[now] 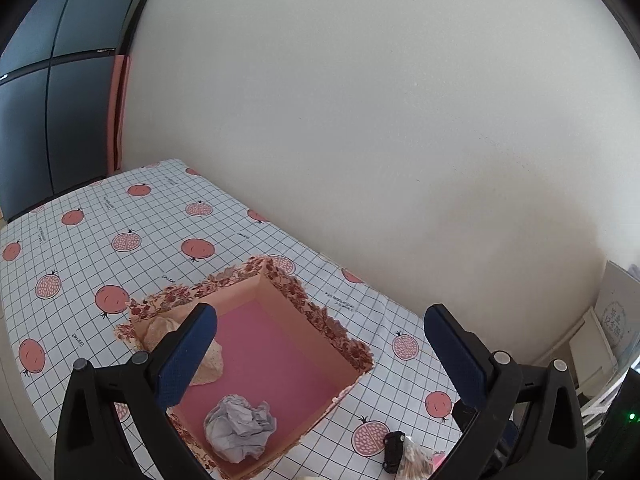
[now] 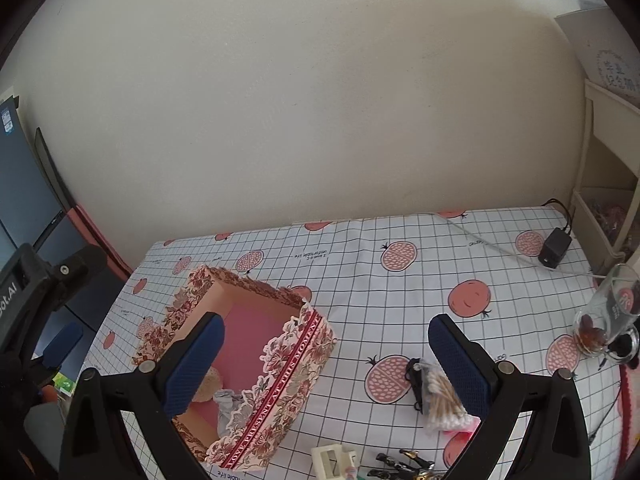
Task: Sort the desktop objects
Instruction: 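Withdraw both tools from the box toward the cotton swab bag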
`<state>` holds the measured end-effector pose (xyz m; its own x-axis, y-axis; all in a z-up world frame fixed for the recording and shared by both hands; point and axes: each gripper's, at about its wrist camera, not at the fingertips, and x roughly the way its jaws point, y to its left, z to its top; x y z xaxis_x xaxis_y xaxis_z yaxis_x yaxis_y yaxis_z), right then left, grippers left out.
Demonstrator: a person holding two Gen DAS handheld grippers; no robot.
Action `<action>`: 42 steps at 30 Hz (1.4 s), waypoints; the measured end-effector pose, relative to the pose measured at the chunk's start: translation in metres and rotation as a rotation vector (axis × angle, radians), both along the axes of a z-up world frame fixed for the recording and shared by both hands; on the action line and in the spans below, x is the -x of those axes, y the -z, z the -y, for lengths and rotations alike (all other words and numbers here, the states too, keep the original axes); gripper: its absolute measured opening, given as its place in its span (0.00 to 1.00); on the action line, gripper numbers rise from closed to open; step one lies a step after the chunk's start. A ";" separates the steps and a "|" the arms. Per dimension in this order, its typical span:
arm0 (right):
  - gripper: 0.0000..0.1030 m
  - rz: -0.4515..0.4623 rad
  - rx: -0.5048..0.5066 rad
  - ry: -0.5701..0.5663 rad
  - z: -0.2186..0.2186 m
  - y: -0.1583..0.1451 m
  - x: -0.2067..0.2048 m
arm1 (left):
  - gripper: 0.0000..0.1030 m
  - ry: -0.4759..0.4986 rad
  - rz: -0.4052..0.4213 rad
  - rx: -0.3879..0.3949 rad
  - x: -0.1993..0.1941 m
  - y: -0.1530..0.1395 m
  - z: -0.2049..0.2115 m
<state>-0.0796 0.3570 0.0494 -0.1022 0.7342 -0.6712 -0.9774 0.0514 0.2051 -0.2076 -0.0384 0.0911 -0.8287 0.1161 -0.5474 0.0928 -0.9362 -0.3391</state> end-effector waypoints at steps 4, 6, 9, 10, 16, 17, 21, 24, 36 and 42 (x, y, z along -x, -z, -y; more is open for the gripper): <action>1.00 -0.005 -0.008 0.036 0.006 -0.005 -0.024 | 1.00 0.072 0.016 0.021 0.001 0.003 -0.022; 1.00 -0.006 -0.002 0.052 0.008 -0.006 -0.036 | 1.00 0.121 0.039 0.013 0.003 0.007 -0.031; 1.00 -0.006 0.007 0.090 0.012 -0.004 -0.053 | 1.00 0.167 0.072 0.027 0.005 0.013 -0.045; 1.00 -0.005 0.012 0.103 0.012 -0.004 -0.059 | 1.00 0.178 0.070 0.034 0.005 0.015 -0.048; 1.00 -0.036 0.035 0.178 0.015 0.002 -0.091 | 1.00 0.238 0.098 0.049 0.004 0.024 -0.072; 1.00 -0.039 0.039 0.183 0.015 0.003 -0.095 | 1.00 0.241 0.107 0.045 0.004 0.027 -0.075; 1.00 -0.053 0.064 0.206 0.014 0.013 -0.109 | 1.00 0.257 0.172 0.019 0.010 0.046 -0.082; 1.00 -0.067 0.096 0.213 0.010 0.023 -0.117 | 1.00 0.289 0.223 0.019 0.014 0.061 -0.089; 1.00 -0.061 0.247 0.208 -0.003 0.071 -0.129 | 1.00 0.368 0.451 0.079 0.021 0.117 -0.110; 1.00 -0.060 0.304 0.194 -0.007 0.090 -0.128 | 1.00 0.386 0.526 0.105 0.020 0.137 -0.116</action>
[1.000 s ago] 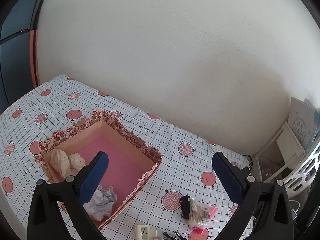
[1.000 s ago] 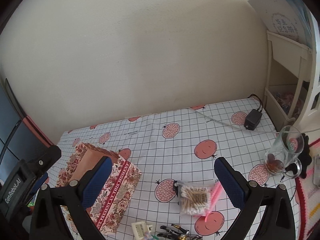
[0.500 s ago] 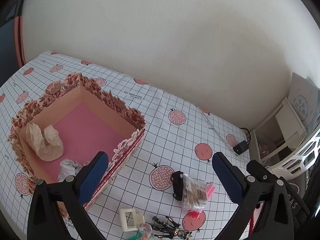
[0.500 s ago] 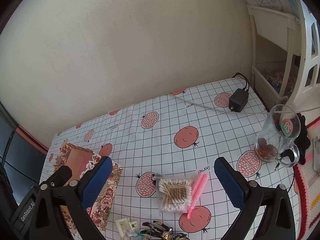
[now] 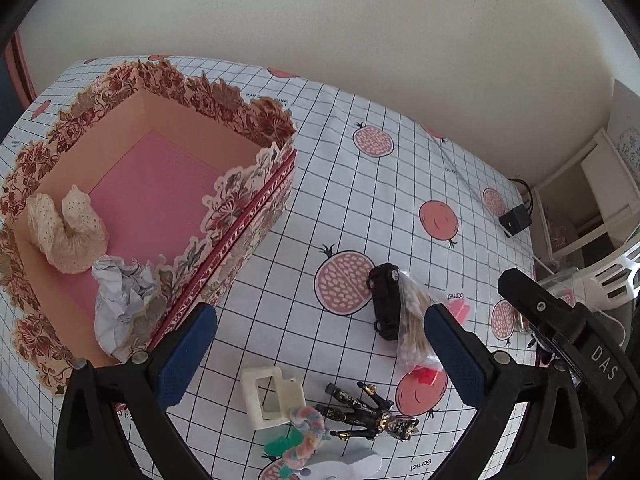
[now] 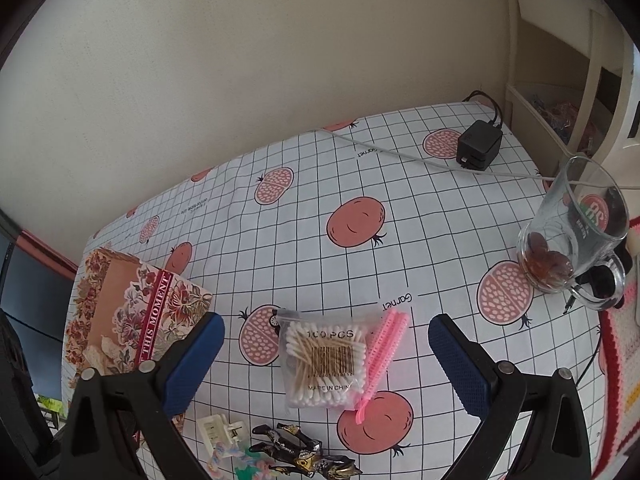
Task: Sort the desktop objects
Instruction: 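Withdraw both tools from the box toward the cotton swab bag, then grasp the cotton swab bag with the right tool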
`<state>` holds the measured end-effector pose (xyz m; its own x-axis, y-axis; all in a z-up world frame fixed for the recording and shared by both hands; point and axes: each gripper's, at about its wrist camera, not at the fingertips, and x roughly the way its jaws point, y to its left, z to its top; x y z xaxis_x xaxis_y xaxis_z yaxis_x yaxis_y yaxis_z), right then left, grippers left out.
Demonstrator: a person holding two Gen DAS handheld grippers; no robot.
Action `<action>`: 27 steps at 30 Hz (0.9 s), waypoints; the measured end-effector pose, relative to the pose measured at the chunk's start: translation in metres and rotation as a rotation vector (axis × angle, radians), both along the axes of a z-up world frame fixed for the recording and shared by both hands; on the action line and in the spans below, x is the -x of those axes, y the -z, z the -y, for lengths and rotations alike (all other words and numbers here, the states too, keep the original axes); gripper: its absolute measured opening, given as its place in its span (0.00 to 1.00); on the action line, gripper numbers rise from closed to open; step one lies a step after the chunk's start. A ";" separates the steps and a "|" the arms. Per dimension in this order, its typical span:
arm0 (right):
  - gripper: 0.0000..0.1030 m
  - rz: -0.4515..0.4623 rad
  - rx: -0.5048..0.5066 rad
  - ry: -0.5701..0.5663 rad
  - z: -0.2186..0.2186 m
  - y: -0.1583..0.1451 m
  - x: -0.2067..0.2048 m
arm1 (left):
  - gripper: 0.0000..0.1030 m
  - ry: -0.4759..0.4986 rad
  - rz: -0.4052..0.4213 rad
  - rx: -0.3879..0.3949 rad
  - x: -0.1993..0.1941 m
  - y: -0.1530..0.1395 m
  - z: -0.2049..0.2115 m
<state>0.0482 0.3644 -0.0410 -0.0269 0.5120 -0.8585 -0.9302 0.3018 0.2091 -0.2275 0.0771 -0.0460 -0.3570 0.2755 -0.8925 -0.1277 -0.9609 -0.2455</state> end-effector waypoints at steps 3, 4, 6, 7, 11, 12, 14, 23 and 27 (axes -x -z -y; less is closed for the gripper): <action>1.00 -0.009 0.026 -0.001 -0.002 0.009 0.001 | 1.00 0.008 0.038 0.021 0.000 0.010 -0.001; 1.00 -0.014 0.033 0.000 -0.002 0.012 0.001 | 1.00 0.009 0.055 0.017 0.000 0.014 -0.001; 1.00 -0.021 0.042 0.001 -0.003 0.016 0.001 | 1.00 0.010 0.089 0.004 0.000 0.021 -0.001; 1.00 -0.023 0.048 -0.001 -0.003 0.018 0.002 | 1.00 0.010 0.105 0.000 -0.001 0.024 -0.001; 1.00 -0.016 0.073 -0.014 -0.005 0.027 0.006 | 1.00 0.015 0.150 -0.020 -0.001 0.034 -0.001; 1.00 -0.014 0.080 -0.017 -0.006 0.029 0.006 | 1.00 0.018 0.155 -0.017 -0.001 0.036 -0.001; 1.00 -0.018 0.089 -0.022 -0.007 0.034 0.007 | 1.00 0.023 0.164 -0.002 -0.001 0.040 -0.002; 1.00 -0.035 0.087 -0.053 -0.009 0.044 0.016 | 0.89 0.058 0.206 0.025 -0.002 0.053 -0.005; 0.93 -0.042 0.087 -0.064 -0.011 0.048 0.019 | 0.82 0.065 0.224 0.034 -0.002 0.058 -0.004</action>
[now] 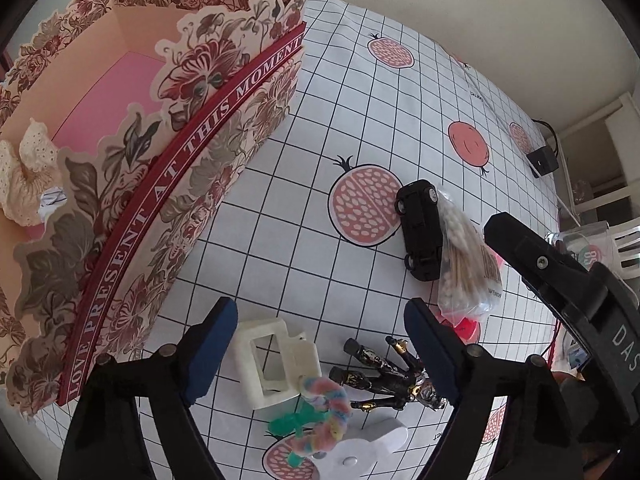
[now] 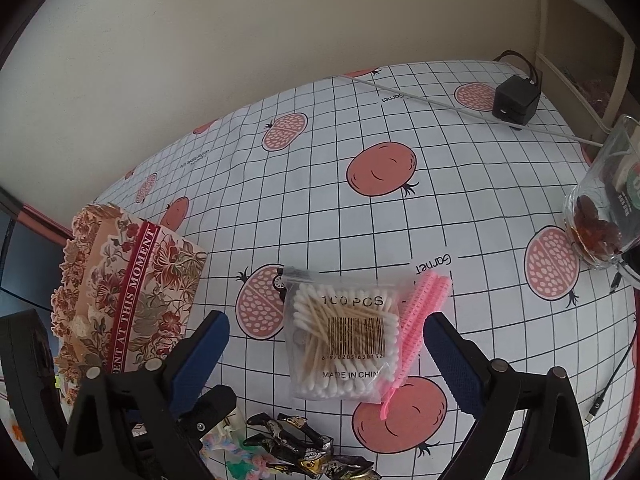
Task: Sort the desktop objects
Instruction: 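Grasp the cotton swab bag with the right tool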
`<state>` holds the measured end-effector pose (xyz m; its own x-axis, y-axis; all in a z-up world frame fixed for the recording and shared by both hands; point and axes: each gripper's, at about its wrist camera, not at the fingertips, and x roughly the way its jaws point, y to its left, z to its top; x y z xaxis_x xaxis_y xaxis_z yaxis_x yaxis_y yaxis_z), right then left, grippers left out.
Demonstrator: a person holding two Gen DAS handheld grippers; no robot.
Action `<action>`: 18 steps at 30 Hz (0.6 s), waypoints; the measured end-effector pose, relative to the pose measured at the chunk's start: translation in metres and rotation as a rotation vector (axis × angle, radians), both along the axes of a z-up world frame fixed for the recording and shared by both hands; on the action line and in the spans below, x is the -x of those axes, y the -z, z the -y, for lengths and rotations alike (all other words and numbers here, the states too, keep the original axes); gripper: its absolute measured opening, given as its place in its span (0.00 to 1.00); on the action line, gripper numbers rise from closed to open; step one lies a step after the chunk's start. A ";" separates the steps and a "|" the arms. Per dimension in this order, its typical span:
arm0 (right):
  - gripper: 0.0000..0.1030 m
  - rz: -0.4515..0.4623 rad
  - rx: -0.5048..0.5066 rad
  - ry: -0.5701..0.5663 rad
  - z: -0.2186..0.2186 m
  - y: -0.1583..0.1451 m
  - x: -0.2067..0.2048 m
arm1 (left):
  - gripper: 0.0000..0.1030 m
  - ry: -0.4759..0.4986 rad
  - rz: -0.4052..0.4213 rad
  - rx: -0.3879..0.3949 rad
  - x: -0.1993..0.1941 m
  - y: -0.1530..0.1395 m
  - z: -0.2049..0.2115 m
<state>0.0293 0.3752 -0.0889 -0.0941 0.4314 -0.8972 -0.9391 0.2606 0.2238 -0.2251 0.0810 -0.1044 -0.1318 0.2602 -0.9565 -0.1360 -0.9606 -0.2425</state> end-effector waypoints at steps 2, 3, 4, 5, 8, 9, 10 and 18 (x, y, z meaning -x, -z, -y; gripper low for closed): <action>0.92 -0.008 0.007 -0.005 -0.001 0.004 0.001 | 0.82 0.004 0.004 0.007 0.000 0.002 0.000; 0.92 -0.015 0.009 -0.006 0.000 0.006 0.002 | 0.82 0.006 0.006 0.009 0.000 0.002 0.000; 0.90 -0.020 0.010 -0.006 -0.001 0.008 0.002 | 0.82 0.008 0.007 0.009 0.000 0.003 0.000; 0.88 -0.020 0.011 -0.006 0.000 0.009 0.002 | 0.82 0.007 0.008 0.005 0.000 0.003 0.000; 0.83 -0.018 0.011 -0.001 0.000 0.012 0.002 | 0.82 0.017 0.013 0.003 0.001 0.004 -0.001; 0.81 -0.020 0.012 -0.001 0.000 0.013 0.002 | 0.82 0.021 0.012 0.007 0.002 0.005 -0.002; 0.77 -0.022 0.016 -0.001 0.000 0.014 0.002 | 0.82 0.025 0.012 0.009 0.002 0.005 -0.002; 0.73 -0.009 0.022 0.003 0.001 0.017 0.002 | 0.69 0.070 0.031 0.002 0.001 0.007 -0.002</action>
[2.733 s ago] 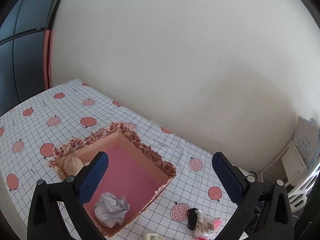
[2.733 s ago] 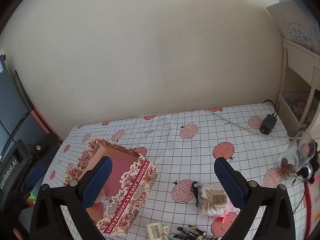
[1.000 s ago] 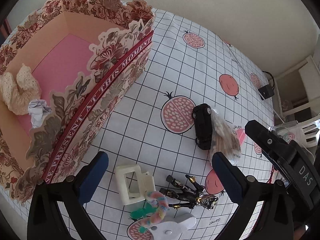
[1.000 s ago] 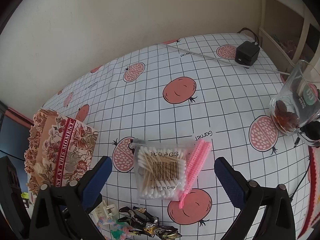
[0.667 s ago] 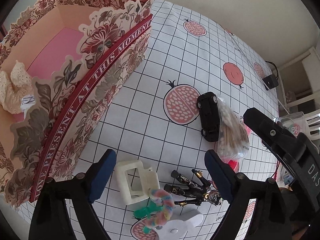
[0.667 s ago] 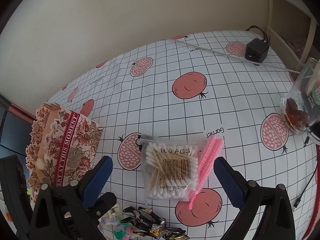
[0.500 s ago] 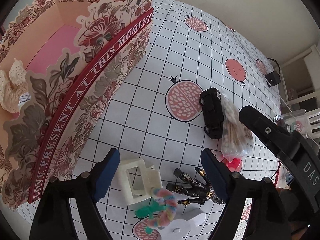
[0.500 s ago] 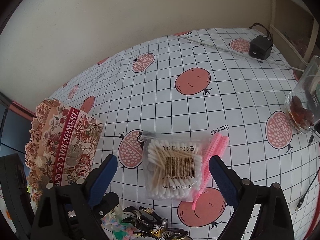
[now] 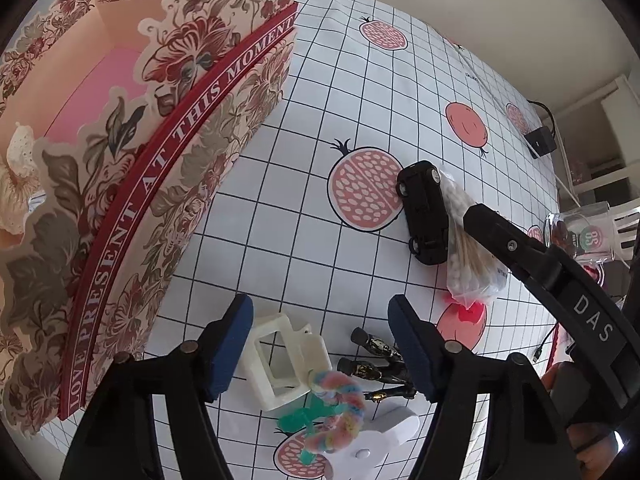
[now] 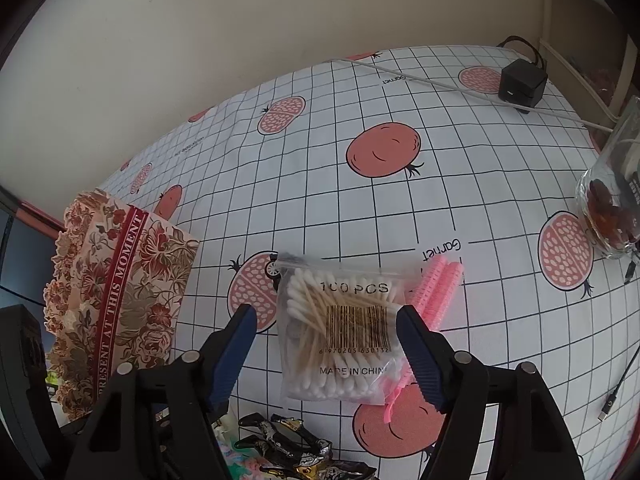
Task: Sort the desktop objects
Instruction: 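Grasp the cotton swab bag with the right tool, then lift the swab bag with right tool while left tool grasps the colorful toy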
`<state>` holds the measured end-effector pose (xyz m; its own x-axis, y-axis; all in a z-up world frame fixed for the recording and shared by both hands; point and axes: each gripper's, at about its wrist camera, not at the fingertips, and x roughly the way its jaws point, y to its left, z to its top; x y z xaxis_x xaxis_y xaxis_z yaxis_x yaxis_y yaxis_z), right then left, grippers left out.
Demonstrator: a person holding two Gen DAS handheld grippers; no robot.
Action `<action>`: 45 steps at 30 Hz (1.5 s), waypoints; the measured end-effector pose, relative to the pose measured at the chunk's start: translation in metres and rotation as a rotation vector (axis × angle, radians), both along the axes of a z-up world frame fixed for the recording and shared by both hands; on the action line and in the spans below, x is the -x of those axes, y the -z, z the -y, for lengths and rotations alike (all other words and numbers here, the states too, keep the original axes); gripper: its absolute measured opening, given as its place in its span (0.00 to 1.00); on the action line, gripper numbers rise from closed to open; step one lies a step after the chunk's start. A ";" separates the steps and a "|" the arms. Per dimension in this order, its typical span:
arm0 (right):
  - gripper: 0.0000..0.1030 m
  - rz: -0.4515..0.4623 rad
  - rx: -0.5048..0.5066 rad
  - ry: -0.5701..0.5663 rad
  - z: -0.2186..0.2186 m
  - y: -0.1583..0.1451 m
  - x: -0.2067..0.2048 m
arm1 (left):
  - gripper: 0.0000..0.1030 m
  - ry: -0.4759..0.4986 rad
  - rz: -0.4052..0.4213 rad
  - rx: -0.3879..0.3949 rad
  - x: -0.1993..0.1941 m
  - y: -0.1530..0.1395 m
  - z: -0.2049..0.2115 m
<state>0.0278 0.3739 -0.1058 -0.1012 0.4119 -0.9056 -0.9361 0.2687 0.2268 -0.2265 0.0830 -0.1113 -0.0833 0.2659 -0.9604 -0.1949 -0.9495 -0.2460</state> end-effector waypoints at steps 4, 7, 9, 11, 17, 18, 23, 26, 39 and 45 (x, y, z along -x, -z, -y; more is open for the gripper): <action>0.68 0.018 0.005 0.001 0.000 0.001 0.000 | 0.69 0.052 -0.009 0.004 -0.003 -0.005 -0.006; 0.67 0.023 0.010 0.001 0.000 0.003 0.000 | 0.69 0.100 -0.029 0.025 -0.006 -0.011 -0.009; 0.67 0.030 0.014 0.002 0.000 0.005 0.000 | 0.69 0.129 -0.042 0.033 -0.009 -0.014 -0.011; 0.66 0.042 0.021 0.003 0.000 0.007 0.000 | 0.69 0.149 -0.051 0.044 -0.011 -0.015 -0.014; 0.65 0.057 0.028 0.000 0.001 0.010 0.002 | 0.61 0.208 -0.070 0.093 -0.018 -0.012 -0.023; 0.65 0.061 0.029 -0.003 0.001 0.010 0.002 | 0.60 0.220 -0.077 0.111 -0.020 -0.012 -0.024; 0.65 0.062 0.032 -0.004 0.001 0.011 0.002 | 0.48 0.261 -0.071 0.132 -0.025 -0.006 -0.028; 0.65 0.046 0.031 0.004 0.002 0.011 0.000 | 0.41 0.276 -0.062 0.147 -0.027 -0.003 -0.028; 0.58 0.040 0.024 -0.003 0.002 0.012 -0.002 | 0.36 0.310 -0.084 0.194 -0.033 -0.005 -0.023; 0.51 0.040 0.020 -0.008 0.002 0.011 -0.002 | 0.24 0.335 -0.095 0.211 -0.036 -0.006 -0.022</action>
<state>0.0299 0.3722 -0.1172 -0.0677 0.3930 -0.9170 -0.9466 0.2650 0.1835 -0.1903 0.1047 -0.1058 -0.1161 0.0917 -0.9890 -0.5143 -0.8574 -0.0192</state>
